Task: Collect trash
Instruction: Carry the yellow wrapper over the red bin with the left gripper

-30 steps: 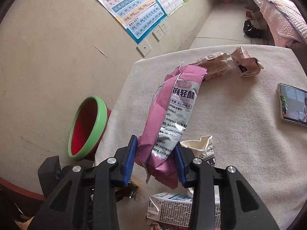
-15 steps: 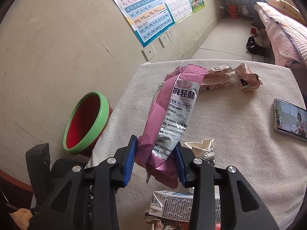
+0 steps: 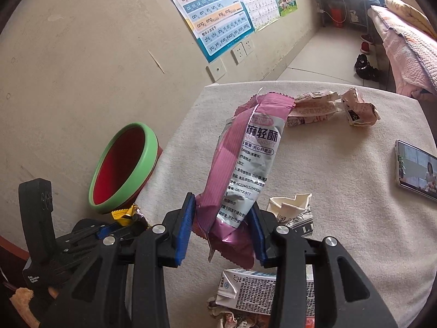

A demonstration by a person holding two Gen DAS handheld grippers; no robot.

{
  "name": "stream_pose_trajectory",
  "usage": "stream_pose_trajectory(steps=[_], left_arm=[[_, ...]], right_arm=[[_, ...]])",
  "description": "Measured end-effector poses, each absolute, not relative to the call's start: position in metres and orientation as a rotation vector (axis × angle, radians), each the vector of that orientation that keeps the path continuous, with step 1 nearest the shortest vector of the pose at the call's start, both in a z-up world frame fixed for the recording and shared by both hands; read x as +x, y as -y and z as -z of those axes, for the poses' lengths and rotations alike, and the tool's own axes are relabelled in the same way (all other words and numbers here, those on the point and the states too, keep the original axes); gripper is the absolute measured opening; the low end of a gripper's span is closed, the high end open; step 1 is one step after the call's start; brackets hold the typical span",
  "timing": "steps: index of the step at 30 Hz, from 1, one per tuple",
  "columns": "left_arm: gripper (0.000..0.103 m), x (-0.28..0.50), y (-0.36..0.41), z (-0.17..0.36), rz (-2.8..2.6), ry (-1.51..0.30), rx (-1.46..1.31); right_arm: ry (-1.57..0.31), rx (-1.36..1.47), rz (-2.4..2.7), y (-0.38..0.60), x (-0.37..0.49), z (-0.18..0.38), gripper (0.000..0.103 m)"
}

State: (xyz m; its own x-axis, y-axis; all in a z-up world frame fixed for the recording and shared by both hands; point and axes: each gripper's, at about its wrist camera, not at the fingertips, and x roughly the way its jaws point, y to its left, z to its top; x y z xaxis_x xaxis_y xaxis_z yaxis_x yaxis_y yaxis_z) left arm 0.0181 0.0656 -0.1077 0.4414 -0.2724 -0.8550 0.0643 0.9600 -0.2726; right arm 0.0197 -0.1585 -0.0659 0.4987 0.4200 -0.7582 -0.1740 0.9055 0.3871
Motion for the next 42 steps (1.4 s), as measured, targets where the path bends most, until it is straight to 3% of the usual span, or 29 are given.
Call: stream_pose_trajectory(steps=[42], left_arm=[[0.034, 0.025, -0.111, 0.094, 0.084, -1.031, -0.273]], right_arm=[[-0.983, 0.186, -0.45, 0.123, 0.011, 0.063, 0.038]])
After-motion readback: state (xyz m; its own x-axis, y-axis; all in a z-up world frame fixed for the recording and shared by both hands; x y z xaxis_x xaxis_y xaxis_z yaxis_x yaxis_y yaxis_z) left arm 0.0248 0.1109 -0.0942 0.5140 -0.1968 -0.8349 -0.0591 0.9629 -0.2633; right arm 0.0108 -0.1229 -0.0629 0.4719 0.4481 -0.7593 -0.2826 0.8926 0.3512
